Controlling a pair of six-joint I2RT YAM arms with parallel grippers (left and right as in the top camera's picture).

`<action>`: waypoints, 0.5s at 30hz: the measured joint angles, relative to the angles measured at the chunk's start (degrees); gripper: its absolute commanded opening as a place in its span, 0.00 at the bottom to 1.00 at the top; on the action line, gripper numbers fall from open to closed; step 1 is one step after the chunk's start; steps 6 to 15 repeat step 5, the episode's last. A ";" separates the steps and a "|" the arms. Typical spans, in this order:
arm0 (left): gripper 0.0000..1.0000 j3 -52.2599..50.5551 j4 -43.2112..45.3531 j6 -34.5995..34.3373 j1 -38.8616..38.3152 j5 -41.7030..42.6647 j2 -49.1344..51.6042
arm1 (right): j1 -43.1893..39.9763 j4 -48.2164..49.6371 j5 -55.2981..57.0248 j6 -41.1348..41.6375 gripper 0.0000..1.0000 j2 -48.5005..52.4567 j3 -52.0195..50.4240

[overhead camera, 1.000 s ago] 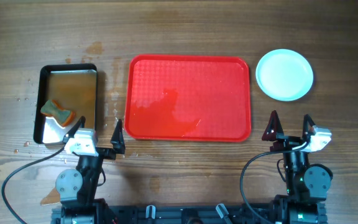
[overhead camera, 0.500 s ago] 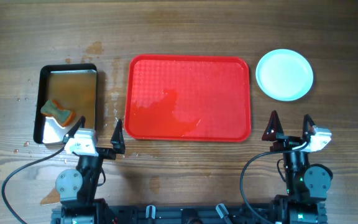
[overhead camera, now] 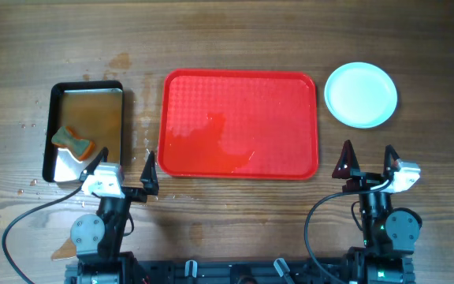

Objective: Clean dirty plates on tray and stack at the side

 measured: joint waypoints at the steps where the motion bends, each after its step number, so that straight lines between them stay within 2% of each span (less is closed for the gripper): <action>1: 1.00 0.00 0.00 0.00 0.00 0.02 0.00 | 0.00 0.00 0.00 0.00 1.00 0.00 0.00; 15: 1.00 0.00 0.00 0.00 0.00 0.02 0.00 | 0.00 0.00 0.00 0.00 1.00 0.00 0.00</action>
